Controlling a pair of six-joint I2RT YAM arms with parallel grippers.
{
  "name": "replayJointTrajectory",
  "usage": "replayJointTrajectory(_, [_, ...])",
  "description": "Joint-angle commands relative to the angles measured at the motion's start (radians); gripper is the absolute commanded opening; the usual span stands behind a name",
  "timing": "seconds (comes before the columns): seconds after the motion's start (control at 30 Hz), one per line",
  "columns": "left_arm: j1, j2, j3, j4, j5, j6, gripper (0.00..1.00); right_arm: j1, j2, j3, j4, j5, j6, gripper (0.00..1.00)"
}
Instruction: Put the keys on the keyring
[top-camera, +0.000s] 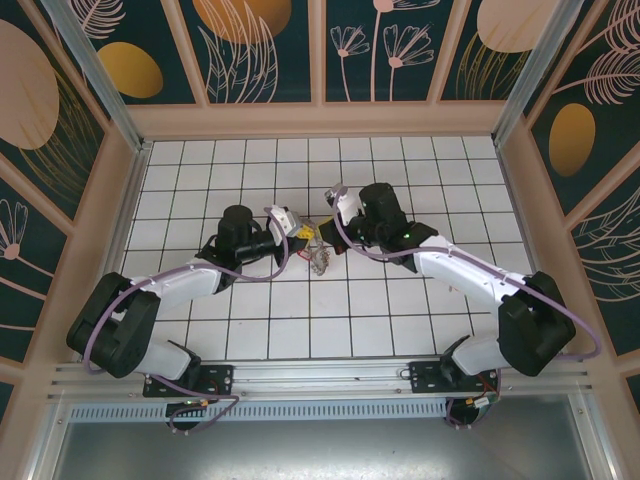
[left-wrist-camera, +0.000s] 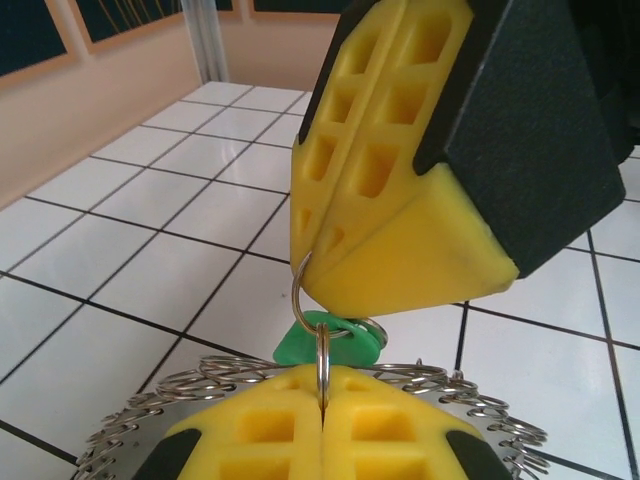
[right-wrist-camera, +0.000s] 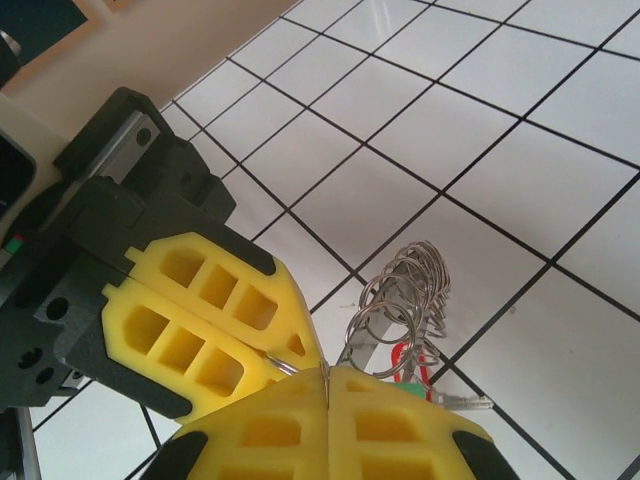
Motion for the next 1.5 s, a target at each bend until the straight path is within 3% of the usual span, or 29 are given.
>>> replayJointTrajectory(0.0, [-0.007, -0.007, 0.045, -0.095, 0.022, 0.055, 0.00, 0.007, -0.028, -0.003, 0.030, -0.013, -0.034, 0.00])
replayJointTrajectory(0.17, [-0.009, -0.001, 0.062, -0.097, 0.028, 0.047, 0.00, 0.025, -0.011, 0.009, 0.014, -0.011, -0.048, 0.00])
replayJointTrajectory(0.37, [-0.011, 0.004, 0.066, -0.070, 0.035, 0.027, 0.20, -0.019, -0.023, -0.027, 0.001, 0.062, 0.026, 0.00])
replayJointTrajectory(0.43, [-0.011, 0.006, 0.066, -0.059, 0.040, 0.019, 0.32, -0.047, -0.036, -0.057, 0.008, 0.062, 0.064, 0.00])
replayJointTrajectory(0.8, [-0.011, 0.019, 0.053, 0.054, 0.039, -0.053, 0.30, -0.162, -0.078, -0.213, 0.014, 0.082, 0.209, 0.00])
replayJointTrajectory(1.07, [-0.011, 0.025, 0.027, 0.129, -0.026, -0.103, 0.27, -0.172, -0.119, -0.350, 0.053, 0.108, 0.357, 0.00])
replayJointTrajectory(1.2, [-0.011, 0.020, -0.001, 0.198, -0.074, -0.157, 0.27, -0.143, -0.125, -0.396, 0.056, 0.079, 0.426, 0.00])
replayJointTrajectory(1.47, [-0.009, -0.016, -0.053, 0.281, -0.266, -0.387, 0.24, 0.017, -0.130, -0.449, 0.028, 0.153, 0.568, 0.00])
